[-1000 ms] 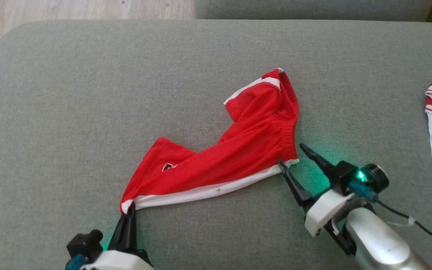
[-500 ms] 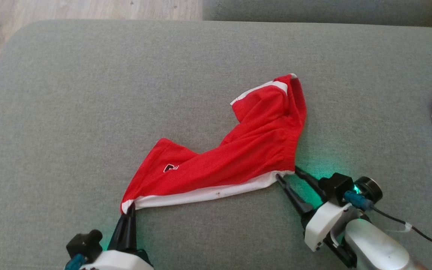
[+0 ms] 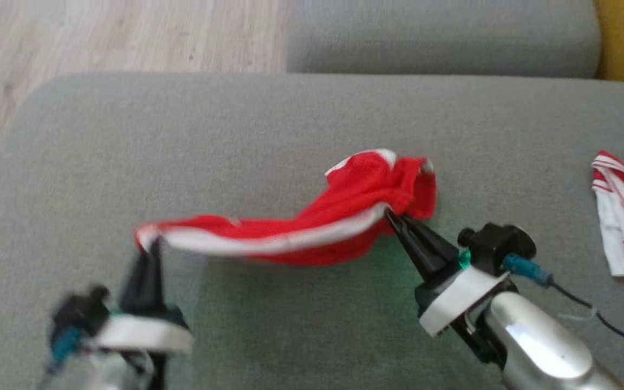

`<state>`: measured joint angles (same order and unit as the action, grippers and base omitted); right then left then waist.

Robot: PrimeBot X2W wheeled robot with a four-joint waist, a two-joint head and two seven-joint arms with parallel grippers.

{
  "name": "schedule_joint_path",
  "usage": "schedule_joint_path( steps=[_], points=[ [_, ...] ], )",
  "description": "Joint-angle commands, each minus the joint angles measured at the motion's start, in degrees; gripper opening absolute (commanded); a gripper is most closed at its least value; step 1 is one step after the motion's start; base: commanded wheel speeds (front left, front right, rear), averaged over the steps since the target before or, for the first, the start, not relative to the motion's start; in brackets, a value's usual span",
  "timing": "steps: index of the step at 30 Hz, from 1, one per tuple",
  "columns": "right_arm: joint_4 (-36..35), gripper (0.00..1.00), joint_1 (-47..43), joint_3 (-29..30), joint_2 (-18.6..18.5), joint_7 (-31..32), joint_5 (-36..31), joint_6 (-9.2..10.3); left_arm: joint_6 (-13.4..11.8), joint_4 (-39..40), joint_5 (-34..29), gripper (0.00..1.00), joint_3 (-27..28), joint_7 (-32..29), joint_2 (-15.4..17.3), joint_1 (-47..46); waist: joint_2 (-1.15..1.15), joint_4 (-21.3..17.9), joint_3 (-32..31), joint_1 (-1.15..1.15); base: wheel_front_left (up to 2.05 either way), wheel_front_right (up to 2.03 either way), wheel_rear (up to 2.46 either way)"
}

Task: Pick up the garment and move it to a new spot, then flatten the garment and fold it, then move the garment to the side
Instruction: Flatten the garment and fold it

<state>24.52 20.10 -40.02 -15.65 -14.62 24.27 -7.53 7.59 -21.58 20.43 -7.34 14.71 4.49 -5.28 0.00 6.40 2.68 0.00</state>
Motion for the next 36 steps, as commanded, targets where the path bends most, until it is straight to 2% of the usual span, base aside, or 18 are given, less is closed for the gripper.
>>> schedule_joint_path(
  steps=[1,8,11,16,18,21,24,30,34,36],
  points=[
    [-3.99,0.00,2.98,0.37,-0.54,-0.38,1.75,0.04,-0.10,4.54,-0.97,0.00,2.87,0.29,3.71,-6.46,0.00,-1.02,-2.27,0.00,0.00,0.00,0.00],
    [-13.89,0.00,11.54,0.60,-3.74,-0.34,9.66,0.04,-0.10,13.32,-2.78,0.00,1.81,0.28,15.76,-18.32,0.00,-2.81,-4.39,0.00,0.00,0.00,0.00],
    [-17.26,0.00,15.25,0.95,-5.57,1.19,13.07,0.04,-0.10,14.90,-2.27,0.00,0.61,-3.71,20.19,-22.48,0.00,-3.42,-4.29,0.00,0.00,0.00,0.00],
    [-17.83,0.00,20.22,0.86,-7.80,6.38,17.32,0.04,-0.10,13.65,1.51,0.00,-1.27,-13.23,22.83,-27.33,0.00,-4.08,-1.28,0.00,0.00,0.00,0.00],
    [-16.16,0.00,22.55,0.43,-8.01,7.77,17.96,0.04,-0.10,11.77,2.49,0.00,-2.27,-15.90,22.37,-29.10,0.00,-4.13,1.10,0.00,0.00,0.00,0.00],
    [-11.87,0.00,27.69,-1.13,-7.84,8.41,16.76,0.04,-0.11,8.36,2.66,0.00,-3.83,-16.60,20.86,-33.11,0.00,-4.23,4.51,0.00,0.00,0.00,0.00],
    [-8.14,0.00,32.16,-1.49,-6.90,7.27,15.02,0.04,-0.87,5.58,1.98,0.00,-3.67,-14.42,19.78,-37.07,0.00,-4.43,6.57,0.00,0.00,0.00,0.00],
    [5.03,0.00,45.14,1.22,-3.01,1.24,8.50,0.04,-5.04,-1.21,-2.43,0.00,-2.91,-3.14,17.16,-49.83,0.00,-4.27,9.45,0.00,0.00,0.00,0.00],
    [9.90,0.00,50.09,4.24,-2.59,-0.25,2.97,0.04,-4.84,-2.04,-3.45,0.00,-3.23,-0.19,14.83,-54.31,0.00,-3.41,10.19,0.00,0.00,0.00,0.00],
    [9.18,0.00,49.46,4.75,-2.73,-0.33,0.63,0.04,-4.34,-2.61,-3.32,0.00,-3.21,0.14,13.92,-53.27,0.00,-3.16,10.07,0.00,0.00,0.00,0.00]
  ],
)
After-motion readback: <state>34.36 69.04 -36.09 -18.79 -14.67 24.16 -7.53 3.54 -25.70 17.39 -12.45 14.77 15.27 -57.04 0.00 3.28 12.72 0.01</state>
